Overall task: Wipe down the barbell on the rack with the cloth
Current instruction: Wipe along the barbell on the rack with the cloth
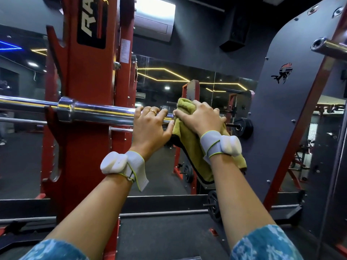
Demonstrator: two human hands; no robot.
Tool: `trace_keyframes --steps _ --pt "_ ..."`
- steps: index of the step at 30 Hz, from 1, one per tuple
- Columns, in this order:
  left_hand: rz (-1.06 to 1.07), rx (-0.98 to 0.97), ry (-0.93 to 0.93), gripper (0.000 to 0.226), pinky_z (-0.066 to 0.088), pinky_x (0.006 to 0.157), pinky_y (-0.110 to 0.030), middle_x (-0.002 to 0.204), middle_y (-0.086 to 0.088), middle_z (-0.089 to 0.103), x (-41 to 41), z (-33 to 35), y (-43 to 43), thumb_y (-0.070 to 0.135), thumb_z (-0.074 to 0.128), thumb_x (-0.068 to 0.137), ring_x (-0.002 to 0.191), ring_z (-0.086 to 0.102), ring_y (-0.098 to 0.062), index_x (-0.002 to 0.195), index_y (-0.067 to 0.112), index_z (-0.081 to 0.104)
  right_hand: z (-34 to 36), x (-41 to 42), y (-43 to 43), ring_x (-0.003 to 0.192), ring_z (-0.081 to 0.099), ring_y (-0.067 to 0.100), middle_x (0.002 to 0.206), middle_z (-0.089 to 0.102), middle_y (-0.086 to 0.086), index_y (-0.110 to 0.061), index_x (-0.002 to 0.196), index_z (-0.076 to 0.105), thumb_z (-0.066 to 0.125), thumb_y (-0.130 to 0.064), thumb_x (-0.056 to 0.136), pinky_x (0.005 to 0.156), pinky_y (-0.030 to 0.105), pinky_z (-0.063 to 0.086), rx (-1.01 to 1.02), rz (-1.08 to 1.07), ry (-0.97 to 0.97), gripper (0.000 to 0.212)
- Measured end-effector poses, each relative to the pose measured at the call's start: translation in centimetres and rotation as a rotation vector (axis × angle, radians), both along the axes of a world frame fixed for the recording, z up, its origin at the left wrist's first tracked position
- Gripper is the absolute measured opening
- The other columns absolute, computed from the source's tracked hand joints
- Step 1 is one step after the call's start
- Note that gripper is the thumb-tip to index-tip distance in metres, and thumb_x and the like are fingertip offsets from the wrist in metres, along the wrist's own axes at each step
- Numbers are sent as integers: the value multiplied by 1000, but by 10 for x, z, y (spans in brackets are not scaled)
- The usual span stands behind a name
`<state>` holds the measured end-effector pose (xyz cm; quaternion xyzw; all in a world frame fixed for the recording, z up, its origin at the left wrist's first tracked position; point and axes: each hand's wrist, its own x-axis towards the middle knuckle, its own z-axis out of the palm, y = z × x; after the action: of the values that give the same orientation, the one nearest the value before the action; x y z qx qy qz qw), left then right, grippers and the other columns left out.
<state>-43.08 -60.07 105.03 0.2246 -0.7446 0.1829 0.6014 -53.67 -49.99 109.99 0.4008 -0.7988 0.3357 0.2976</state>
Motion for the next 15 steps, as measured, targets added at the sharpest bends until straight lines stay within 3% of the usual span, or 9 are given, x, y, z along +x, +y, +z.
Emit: trace_keyframes --steps 3,8,15 --pt "8 6 -16 51 28 91 -40 94 -10 68 1 0 -1 49 39 84 93 60 -29 101 13 70 5 -4 2 123 41 36 126 56 1 -33 122 55 47 -74 77 102 56 25 1 19 -55 61" --pt "-5 21 -37 55 25 93 -40 98 -11 68 4 -1 1 52 37 85 96 60 -30 106 12 69 7 -23 11 118 44 36 120 59 2 -32 108 60 52 -70 74 95 49 32 -99 -1 -214 52" --pt "-9 35 -35 53 24 94 -39 95 -11 68 2 -1 3 50 39 83 95 60 -30 102 12 70 -20 -11 11 129 28 42 136 44 3 -27 136 44 46 -66 84 100 54 31 -210 -43 -127 64"
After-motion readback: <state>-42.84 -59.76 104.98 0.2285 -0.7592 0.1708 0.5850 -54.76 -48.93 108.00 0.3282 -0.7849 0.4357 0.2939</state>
